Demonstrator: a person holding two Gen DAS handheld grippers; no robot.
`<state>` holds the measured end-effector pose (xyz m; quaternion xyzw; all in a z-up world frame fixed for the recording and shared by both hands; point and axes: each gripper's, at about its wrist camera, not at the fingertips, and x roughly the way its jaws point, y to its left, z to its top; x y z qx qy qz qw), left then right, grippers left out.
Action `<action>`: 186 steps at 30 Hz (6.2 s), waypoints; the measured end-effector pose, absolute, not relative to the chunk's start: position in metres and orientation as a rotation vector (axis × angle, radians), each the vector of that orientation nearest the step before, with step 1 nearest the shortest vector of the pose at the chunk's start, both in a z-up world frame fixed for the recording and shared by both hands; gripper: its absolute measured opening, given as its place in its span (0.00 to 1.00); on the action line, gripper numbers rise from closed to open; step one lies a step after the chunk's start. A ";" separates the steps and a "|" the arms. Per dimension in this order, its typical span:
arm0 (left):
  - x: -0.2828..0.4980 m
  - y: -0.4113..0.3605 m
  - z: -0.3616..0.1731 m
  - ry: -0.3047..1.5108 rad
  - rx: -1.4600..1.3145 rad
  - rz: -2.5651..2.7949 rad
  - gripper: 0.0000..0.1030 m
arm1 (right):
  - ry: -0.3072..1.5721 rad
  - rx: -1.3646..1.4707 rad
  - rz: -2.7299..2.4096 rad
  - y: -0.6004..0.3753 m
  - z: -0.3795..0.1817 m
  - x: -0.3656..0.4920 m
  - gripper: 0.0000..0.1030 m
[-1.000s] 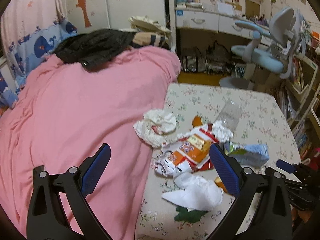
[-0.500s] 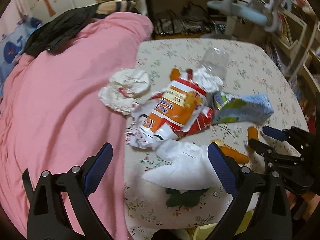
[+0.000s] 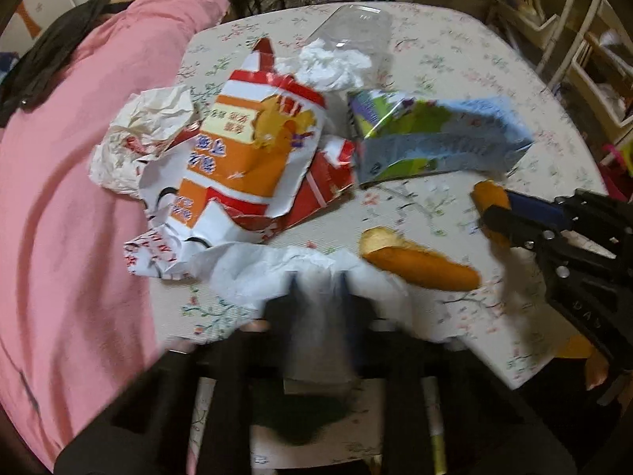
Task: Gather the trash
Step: 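Grasp the white tissue with the left tool while the right tool grasps an orange snack piece, then carry both items to the yellow bowl and open both tools to drop them, then grasp the green sock with the left tool while the right tool grasps the blue milk carton, then drop the carton into the yellow bowl with the right tool while the left holds the sock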
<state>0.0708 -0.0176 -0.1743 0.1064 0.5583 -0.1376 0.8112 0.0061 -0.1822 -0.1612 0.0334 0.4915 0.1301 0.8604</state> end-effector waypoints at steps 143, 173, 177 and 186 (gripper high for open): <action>0.020 0.032 -0.151 0.990 -0.169 -0.227 0.34 | 0.992 0.272 0.288 -0.262 -0.119 -0.001 0.41; -0.009 0.027 -0.103 0.758 -0.107 -0.178 0.34 | 0.854 0.502 0.489 -0.257 -0.109 -0.021 0.41; -0.012 0.025 -0.100 0.735 -0.100 -0.179 0.35 | 0.850 0.510 0.518 -0.249 -0.110 -0.031 0.41; -0.021 0.025 -0.098 0.719 -0.092 -0.179 0.35 | 0.847 0.553 0.570 -0.232 -0.116 -0.064 0.41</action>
